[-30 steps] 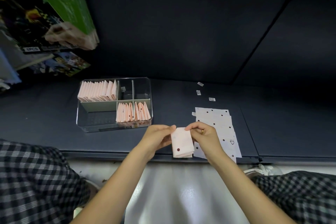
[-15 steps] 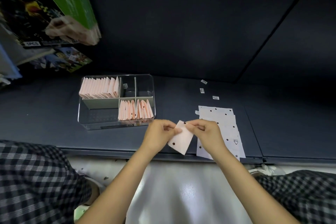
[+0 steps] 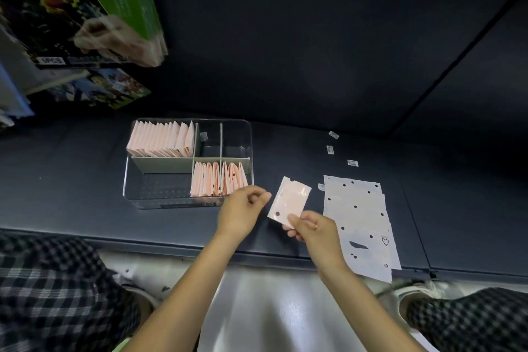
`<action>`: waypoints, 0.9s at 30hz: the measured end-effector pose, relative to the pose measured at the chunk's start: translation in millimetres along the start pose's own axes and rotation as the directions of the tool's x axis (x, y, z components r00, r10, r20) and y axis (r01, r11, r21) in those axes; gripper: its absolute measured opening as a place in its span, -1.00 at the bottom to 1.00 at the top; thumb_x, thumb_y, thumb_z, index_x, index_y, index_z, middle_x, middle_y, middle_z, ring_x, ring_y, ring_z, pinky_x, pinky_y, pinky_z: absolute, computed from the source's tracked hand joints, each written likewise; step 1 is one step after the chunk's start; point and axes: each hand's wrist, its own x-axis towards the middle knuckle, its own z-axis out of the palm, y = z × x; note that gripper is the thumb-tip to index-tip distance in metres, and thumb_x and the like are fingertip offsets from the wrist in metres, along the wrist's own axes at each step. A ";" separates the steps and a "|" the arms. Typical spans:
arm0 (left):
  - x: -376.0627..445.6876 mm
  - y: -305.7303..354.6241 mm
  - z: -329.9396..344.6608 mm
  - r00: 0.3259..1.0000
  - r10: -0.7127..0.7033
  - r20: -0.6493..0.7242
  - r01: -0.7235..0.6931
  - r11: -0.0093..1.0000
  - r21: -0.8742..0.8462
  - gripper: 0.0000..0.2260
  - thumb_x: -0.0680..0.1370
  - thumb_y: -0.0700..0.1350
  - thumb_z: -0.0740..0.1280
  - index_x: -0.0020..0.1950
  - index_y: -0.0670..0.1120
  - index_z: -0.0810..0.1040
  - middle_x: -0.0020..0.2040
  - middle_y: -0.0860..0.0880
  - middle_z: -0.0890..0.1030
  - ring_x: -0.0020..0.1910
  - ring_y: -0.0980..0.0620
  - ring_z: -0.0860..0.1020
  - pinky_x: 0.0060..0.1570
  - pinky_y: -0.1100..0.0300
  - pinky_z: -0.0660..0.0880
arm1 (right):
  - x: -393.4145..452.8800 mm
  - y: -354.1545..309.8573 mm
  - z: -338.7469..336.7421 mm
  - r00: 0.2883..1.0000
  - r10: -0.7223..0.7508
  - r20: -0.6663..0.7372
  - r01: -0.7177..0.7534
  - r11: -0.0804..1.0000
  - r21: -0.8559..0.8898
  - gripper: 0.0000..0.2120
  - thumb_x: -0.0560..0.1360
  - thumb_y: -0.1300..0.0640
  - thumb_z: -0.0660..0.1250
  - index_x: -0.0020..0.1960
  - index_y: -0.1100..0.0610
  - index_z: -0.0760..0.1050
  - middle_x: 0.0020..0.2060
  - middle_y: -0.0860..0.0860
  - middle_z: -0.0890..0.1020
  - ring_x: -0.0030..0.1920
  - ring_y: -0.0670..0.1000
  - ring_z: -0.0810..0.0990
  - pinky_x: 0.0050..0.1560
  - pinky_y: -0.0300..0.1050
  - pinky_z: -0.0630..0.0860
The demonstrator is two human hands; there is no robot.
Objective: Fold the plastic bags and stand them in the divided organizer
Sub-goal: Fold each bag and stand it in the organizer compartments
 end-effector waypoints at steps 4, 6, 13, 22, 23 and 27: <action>26.5 -19.0 -9.7 0.981 0.175 -0.085 -0.091 0.800 0.594 -0.72 0.59 0.07 0.19 0.23 0.04 0.52 0.11 -0.06 0.45 0.13 -0.07 0.37 0.07 0.06 0.35 | 13.9 -1.2 3.2 0.998 -0.062 -0.024 0.059 0.995 -0.082 -0.84 0.52 0.23 0.32 -0.18 0.04 0.58 -0.39 -0.03 0.68 -0.42 -0.18 0.56 -0.32 -0.38 0.47; 35.7 -28.1 -13.1 0.977 0.214 -0.026 -0.136 0.708 0.692 -0.69 0.60 0.10 0.12 0.26 0.05 0.48 0.11 -0.05 0.41 0.14 -0.06 0.33 0.07 0.06 0.32 | 21.8 -3.7 7.1 0.995 -0.097 -0.022 0.094 0.989 -0.118 -0.81 0.53 0.21 0.31 -0.20 -0.01 0.57 -0.41 -0.07 0.67 -0.40 -0.17 0.57 -0.31 -0.37 0.47; 62.5 -44.0 -23.8 0.953 0.225 0.203 -0.286 0.447 0.847 -0.55 0.60 0.22 -0.06 0.23 0.09 0.52 0.24 -0.06 0.39 0.22 -0.10 0.26 0.14 0.00 0.15 | 51.8 -11.1 30.4 0.991 -0.131 -0.001 0.127 0.961 -0.246 -0.82 0.53 0.17 0.31 -0.22 -0.02 0.57 -0.47 -0.06 0.63 -0.46 -0.19 0.53 -0.26 -0.28 0.49; 60.9 -49.7 -31.0 0.952 0.294 0.082 -0.232 0.521 0.822 -0.60 0.63 0.05 -0.01 0.13 -0.10 0.56 0.19 -0.04 0.45 0.18 -0.10 0.33 0.10 0.05 0.22 | 80.6 -27.1 69.1 0.944 -0.305 0.129 0.296 0.602 -0.741 -0.80 0.53 0.10 0.23 -0.14 0.14 0.59 -0.32 0.06 0.66 -0.24 0.12 0.59 -0.18 -0.09 0.50; 59.6 -50.6 -31.0 0.955 0.286 0.077 -0.224 0.526 0.821 -0.61 0.63 0.04 0.00 0.12 -0.09 0.56 0.18 -0.05 0.45 0.20 -0.12 0.33 0.10 0.04 0.22 | 81.9 -27.9 74.5 0.941 -0.304 0.145 0.300 0.559 -0.773 -0.79 0.53 0.10 0.21 -0.11 0.14 0.59 -0.28 0.07 0.66 -0.20 0.15 0.59 -0.19 -0.08 0.50; 54.6 -53.2 -30.3 0.951 0.302 0.066 -0.230 0.549 0.804 -0.70 0.60 -0.01 0.06 0.09 -0.07 0.55 0.11 -0.05 0.47 0.12 -0.10 0.35 0.04 0.06 0.24 | 85.4 -31.2 94.1 0.946 -0.290 0.146 0.267 0.437 -0.859 -0.80 0.53 0.14 0.17 -0.10 0.19 0.54 -0.18 0.16 0.62 -0.14 0.26 0.55 -0.30 -0.09 0.32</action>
